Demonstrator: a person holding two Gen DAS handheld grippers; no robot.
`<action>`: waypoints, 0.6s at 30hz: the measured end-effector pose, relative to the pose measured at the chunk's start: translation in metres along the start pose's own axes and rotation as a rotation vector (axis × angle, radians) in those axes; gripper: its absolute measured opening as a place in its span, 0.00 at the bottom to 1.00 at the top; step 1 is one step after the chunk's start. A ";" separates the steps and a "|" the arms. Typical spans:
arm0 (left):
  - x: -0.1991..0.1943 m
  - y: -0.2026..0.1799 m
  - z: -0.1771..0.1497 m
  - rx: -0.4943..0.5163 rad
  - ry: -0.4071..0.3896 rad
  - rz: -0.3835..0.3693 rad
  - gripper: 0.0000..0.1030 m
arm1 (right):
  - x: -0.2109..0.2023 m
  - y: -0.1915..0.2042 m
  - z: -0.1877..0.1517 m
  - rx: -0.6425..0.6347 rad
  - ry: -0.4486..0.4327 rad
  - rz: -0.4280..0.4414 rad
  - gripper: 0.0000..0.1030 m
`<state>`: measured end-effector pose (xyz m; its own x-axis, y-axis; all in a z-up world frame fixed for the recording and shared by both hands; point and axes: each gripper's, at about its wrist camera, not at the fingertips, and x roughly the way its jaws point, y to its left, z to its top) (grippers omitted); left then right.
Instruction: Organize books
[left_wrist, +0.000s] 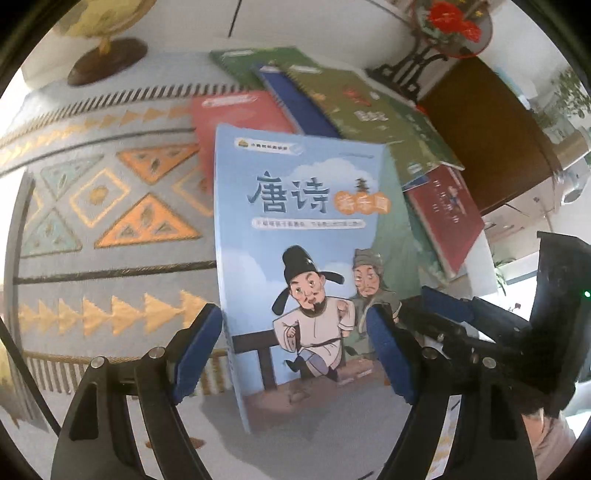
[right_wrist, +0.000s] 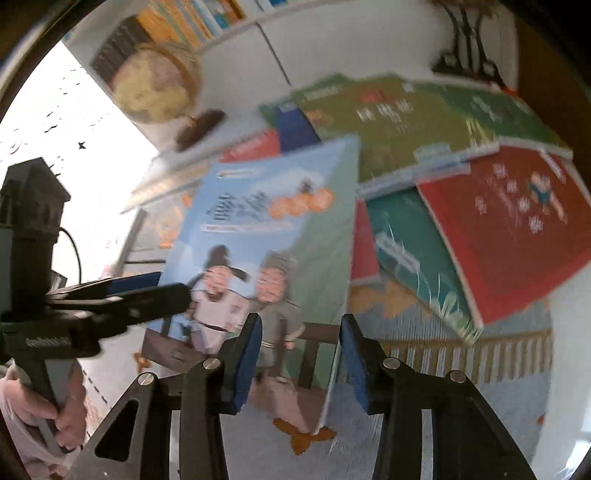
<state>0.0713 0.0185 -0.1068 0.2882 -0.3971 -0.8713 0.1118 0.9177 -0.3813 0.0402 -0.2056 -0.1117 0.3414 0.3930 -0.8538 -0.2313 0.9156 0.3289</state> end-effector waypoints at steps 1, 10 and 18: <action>0.002 0.003 0.001 0.000 0.005 0.007 0.75 | 0.004 -0.005 -0.001 0.027 -0.002 -0.013 0.41; 0.022 0.004 0.004 0.034 0.067 -0.025 0.76 | 0.021 -0.028 0.021 0.105 -0.032 0.096 0.64; 0.009 0.019 0.009 -0.034 0.046 -0.088 0.76 | 0.013 -0.019 0.015 0.141 -0.014 0.290 0.43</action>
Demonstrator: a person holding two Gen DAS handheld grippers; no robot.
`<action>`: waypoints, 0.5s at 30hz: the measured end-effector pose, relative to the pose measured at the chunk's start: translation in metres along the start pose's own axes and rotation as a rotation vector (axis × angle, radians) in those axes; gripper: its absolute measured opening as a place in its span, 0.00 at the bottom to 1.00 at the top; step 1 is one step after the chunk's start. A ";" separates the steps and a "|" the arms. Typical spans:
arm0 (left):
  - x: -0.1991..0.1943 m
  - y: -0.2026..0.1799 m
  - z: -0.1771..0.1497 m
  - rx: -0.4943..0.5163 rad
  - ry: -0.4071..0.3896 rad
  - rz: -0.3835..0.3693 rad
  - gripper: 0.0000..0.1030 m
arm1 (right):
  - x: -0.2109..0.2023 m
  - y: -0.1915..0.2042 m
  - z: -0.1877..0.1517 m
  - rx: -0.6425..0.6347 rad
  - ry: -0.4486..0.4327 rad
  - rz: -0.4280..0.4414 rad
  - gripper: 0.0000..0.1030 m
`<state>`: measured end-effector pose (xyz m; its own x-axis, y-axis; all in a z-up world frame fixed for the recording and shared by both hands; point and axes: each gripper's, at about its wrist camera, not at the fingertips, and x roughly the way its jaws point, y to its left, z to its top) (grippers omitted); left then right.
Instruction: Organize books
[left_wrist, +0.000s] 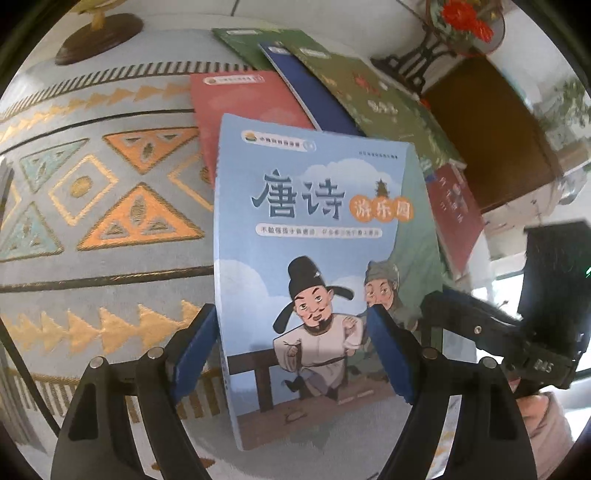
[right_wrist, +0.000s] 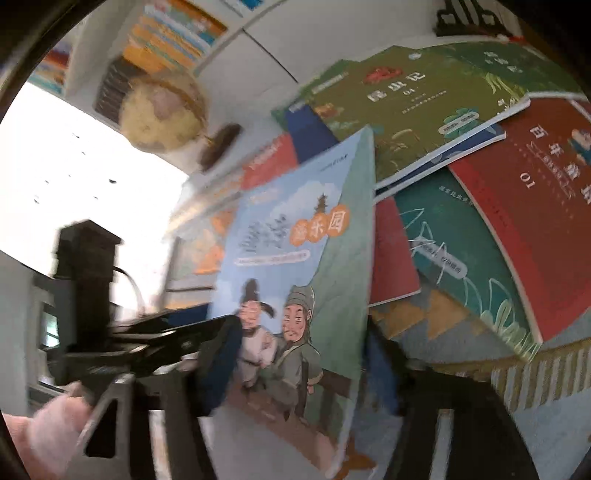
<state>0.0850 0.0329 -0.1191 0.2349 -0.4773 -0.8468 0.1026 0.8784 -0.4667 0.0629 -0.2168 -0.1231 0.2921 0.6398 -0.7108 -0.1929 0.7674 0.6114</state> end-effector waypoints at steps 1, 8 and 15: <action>-0.004 0.002 0.000 -0.012 -0.008 -0.023 0.76 | -0.004 0.001 -0.001 0.003 -0.004 0.025 0.38; -0.037 0.010 -0.003 -0.017 -0.056 -0.047 0.76 | -0.002 0.036 -0.009 -0.090 0.023 0.007 0.17; -0.077 0.030 -0.002 -0.024 -0.126 -0.044 0.76 | -0.001 0.084 -0.012 -0.186 0.006 0.000 0.17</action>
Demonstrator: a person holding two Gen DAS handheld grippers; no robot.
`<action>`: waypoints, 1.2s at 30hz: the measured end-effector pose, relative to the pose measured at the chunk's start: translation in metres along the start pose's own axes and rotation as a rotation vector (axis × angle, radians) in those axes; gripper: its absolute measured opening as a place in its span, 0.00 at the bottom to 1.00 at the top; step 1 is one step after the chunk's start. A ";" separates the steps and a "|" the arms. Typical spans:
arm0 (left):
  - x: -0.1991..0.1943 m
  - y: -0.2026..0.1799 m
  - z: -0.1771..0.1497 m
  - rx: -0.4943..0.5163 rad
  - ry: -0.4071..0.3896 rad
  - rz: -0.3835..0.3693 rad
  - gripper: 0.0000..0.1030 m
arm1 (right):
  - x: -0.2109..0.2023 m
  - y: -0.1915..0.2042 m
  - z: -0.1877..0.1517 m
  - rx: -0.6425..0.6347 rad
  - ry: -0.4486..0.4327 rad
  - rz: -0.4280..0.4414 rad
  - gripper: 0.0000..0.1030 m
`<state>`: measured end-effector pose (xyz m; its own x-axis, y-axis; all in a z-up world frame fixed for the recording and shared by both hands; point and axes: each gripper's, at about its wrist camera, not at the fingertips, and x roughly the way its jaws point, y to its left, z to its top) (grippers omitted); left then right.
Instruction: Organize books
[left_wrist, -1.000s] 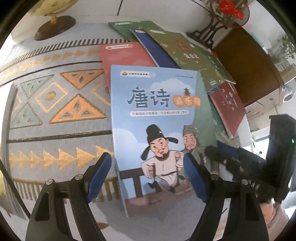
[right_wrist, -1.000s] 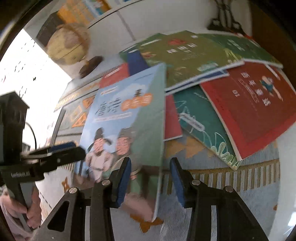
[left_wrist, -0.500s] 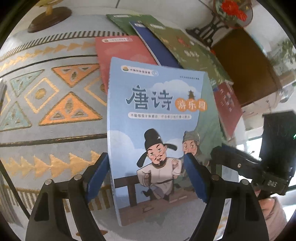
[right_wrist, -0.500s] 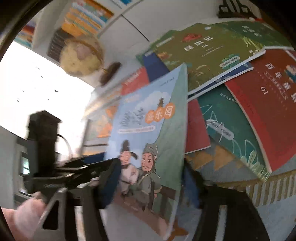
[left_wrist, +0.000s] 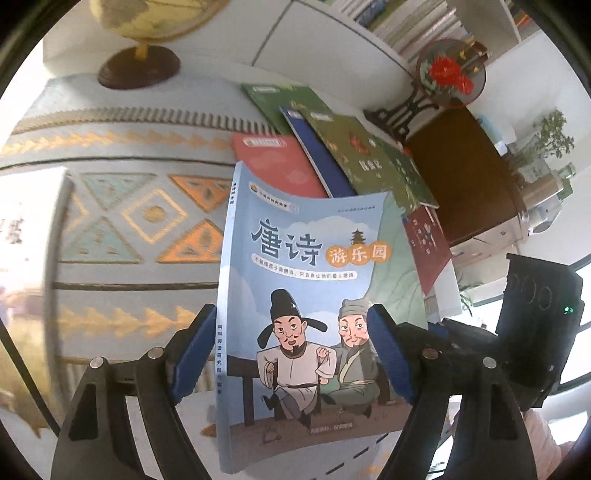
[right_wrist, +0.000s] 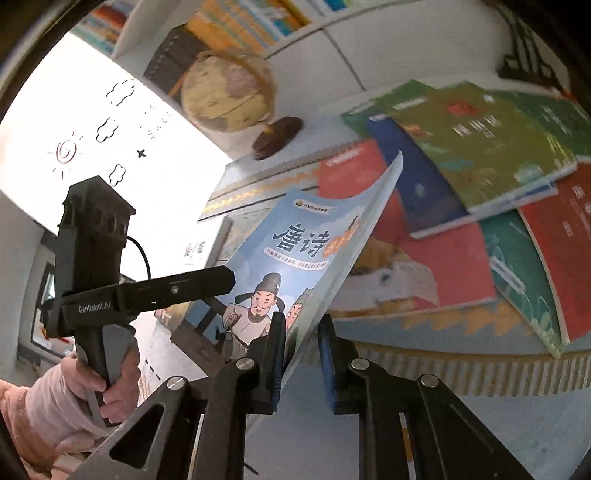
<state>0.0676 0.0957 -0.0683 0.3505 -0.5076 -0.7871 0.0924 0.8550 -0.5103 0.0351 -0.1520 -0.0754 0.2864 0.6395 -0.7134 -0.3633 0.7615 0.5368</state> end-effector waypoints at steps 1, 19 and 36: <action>-0.004 0.002 0.000 0.003 -0.007 0.010 0.76 | 0.001 0.007 0.002 -0.012 -0.004 0.004 0.17; -0.113 0.145 -0.008 -0.121 -0.126 0.144 0.76 | 0.109 0.159 0.046 -0.156 0.062 0.086 0.17; -0.118 0.245 -0.014 -0.157 -0.054 0.155 0.76 | 0.227 0.203 0.023 -0.091 0.173 0.016 0.17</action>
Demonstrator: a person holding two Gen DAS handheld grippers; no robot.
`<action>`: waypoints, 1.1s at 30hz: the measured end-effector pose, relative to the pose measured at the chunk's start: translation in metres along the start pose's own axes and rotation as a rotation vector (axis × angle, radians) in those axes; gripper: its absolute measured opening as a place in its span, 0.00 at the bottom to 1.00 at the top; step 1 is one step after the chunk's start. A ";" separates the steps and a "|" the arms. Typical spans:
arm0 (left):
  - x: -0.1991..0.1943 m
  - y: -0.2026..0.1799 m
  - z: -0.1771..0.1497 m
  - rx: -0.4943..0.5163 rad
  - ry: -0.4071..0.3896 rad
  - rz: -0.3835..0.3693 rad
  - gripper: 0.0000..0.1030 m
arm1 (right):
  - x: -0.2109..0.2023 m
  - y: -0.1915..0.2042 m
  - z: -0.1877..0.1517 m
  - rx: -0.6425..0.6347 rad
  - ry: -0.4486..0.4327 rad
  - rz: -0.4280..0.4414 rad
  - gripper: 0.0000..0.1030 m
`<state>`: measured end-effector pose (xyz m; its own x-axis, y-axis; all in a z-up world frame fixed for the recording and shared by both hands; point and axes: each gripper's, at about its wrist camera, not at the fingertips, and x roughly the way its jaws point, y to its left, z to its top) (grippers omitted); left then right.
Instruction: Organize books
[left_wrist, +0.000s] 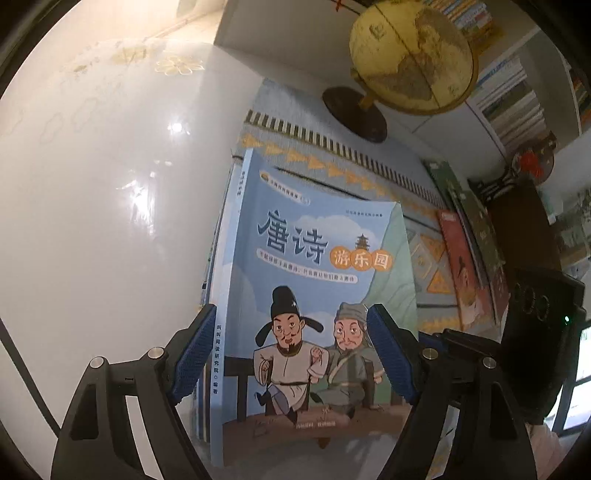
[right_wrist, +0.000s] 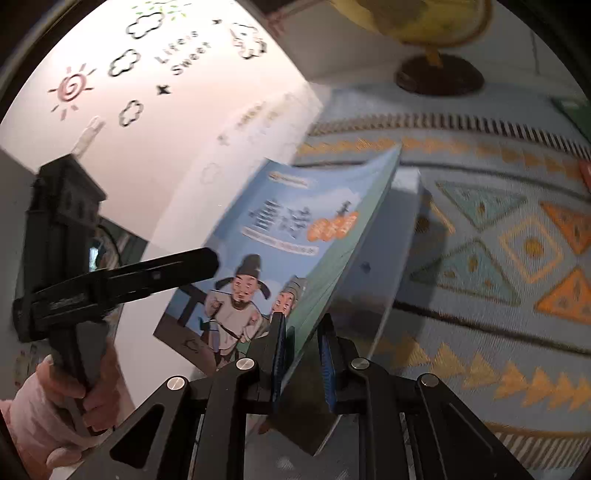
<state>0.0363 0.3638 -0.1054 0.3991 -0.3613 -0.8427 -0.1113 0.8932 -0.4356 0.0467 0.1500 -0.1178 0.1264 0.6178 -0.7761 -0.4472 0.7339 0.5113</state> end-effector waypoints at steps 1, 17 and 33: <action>0.003 0.001 0.000 0.006 0.007 0.012 0.76 | 0.006 -0.003 -0.002 0.015 0.011 -0.019 0.17; 0.013 0.018 -0.002 -0.023 0.058 0.070 0.76 | 0.003 -0.023 -0.005 0.187 -0.001 -0.034 0.19; 0.037 -0.146 0.035 0.080 -0.049 0.008 0.78 | -0.130 -0.125 0.006 0.134 -0.121 -0.112 0.32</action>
<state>0.0996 0.2295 -0.0622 0.4429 -0.3420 -0.8288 -0.0425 0.9154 -0.4004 0.0914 -0.0201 -0.0786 0.2775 0.5533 -0.7854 -0.3033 0.8261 0.4749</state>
